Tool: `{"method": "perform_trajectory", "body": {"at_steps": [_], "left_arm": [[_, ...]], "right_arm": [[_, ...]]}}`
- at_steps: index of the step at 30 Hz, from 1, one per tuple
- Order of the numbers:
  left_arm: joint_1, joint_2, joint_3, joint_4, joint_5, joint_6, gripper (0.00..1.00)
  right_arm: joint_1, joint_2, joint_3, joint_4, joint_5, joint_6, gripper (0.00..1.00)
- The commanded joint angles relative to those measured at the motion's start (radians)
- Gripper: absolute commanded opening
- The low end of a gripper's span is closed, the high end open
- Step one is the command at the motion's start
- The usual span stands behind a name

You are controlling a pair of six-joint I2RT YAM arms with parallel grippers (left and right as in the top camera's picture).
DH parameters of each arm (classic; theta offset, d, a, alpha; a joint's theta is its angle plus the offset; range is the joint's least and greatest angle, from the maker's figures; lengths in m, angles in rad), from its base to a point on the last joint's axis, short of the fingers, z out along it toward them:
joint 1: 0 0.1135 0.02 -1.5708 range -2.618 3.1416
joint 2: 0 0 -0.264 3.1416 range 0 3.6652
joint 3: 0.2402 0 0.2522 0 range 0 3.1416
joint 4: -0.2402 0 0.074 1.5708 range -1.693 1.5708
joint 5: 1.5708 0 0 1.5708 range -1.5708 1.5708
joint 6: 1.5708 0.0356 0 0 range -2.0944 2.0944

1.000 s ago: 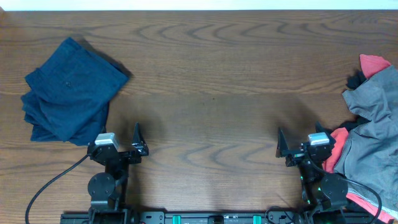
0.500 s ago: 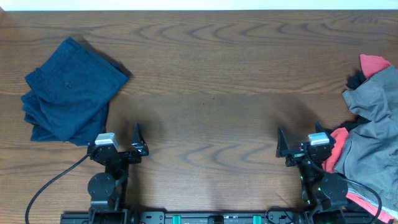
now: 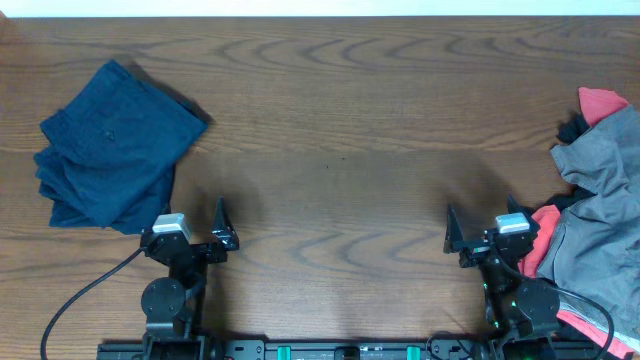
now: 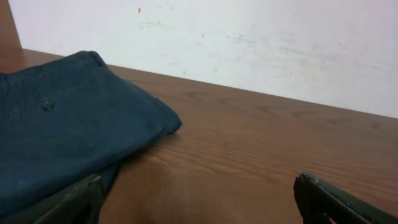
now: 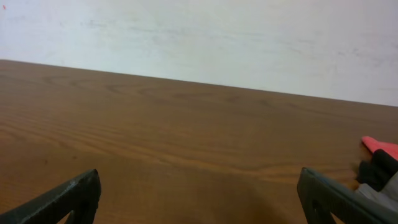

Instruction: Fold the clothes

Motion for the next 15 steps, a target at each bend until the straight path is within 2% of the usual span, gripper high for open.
{"method": "perform_trajectory", "body": {"at_steps": [1,4,8,10,15], "left_arm": [[0.004,-0.006,-0.013,-0.042,-0.012,-0.006,0.98],[0.004,-0.006,-0.013,-0.045,-0.012,-0.006,0.98],[0.004,-0.006,-0.013,-0.043,-0.011,-0.008,0.98],[0.004,-0.006,-0.012,-0.046,0.001,-0.046,0.98],[0.004,0.025,0.041,-0.122,0.109,-0.063,0.98]], "right_arm": [[-0.007,-0.005,-0.004,-0.004,-0.023,-0.012,0.99],[-0.007,-0.005,-0.004,-0.005,-0.029,0.002,0.99],[-0.008,-0.003,-0.004,-0.005,-0.029,0.116,0.99],[-0.008,0.007,-0.003,-0.006,-0.029,0.148,0.99],[-0.008,0.061,0.042,-0.085,0.010,0.190,0.99]]}}
